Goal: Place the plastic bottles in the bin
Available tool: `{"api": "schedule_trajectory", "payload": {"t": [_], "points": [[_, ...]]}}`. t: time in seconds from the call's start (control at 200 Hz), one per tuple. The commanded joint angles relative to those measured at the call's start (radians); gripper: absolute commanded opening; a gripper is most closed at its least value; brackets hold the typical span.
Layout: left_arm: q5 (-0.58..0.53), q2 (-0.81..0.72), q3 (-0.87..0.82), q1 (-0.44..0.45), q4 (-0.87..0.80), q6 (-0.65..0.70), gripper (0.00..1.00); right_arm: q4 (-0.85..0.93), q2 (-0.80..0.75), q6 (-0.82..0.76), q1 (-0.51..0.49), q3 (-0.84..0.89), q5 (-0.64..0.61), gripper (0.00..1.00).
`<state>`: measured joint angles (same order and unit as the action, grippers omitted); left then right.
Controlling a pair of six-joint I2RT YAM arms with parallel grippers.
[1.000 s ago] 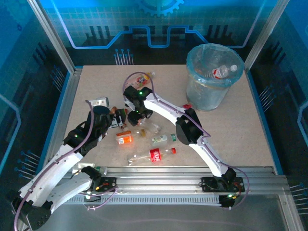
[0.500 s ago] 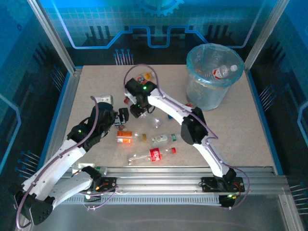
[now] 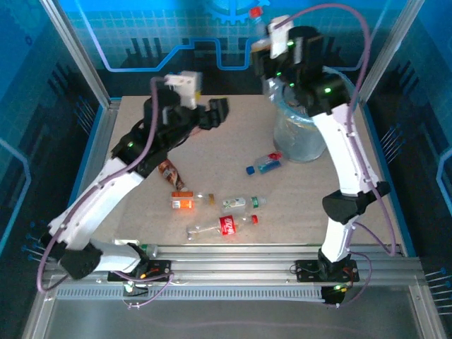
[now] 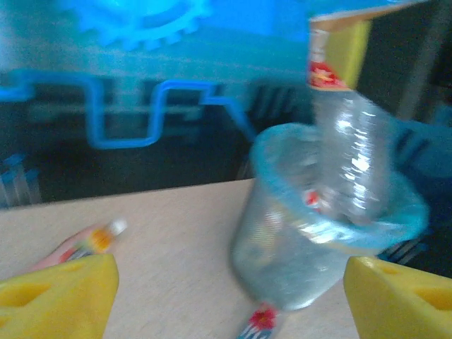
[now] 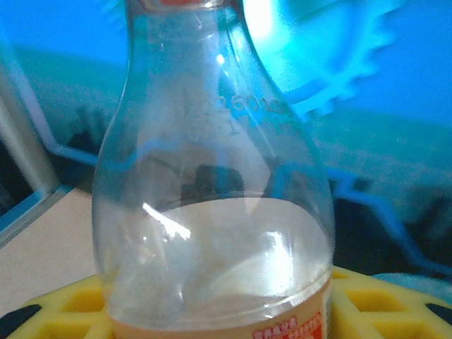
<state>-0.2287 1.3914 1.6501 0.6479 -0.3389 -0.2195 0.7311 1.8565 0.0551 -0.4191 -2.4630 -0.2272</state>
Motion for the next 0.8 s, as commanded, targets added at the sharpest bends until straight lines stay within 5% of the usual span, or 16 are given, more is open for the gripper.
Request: {"api": "schedule_trajectory", "payload": {"t": [0.0, 0.275, 0.575, 0.795], "points": [[0.109, 0.151, 0.142, 0.053, 0.010, 0.069, 0.85, -0.130, 0.018, 0.009, 0.098, 0.043, 0.038, 0.47], [0.199, 0.354, 0.314, 0.140, -0.001, 0.059, 0.86, -0.377, -0.045, 0.034, 0.247, 0.358, 0.142, 0.47], [0.192, 0.326, 0.165, 0.159, 0.034, 0.046, 0.86, -0.580, -0.239, 0.063, 0.304, 0.798, 0.150, 0.51], [0.190, 0.316, 0.092, 0.161, 0.062, 0.017, 0.86, -0.583, -0.288, 0.055, 0.339, 0.917, 0.195, 0.57]]}}
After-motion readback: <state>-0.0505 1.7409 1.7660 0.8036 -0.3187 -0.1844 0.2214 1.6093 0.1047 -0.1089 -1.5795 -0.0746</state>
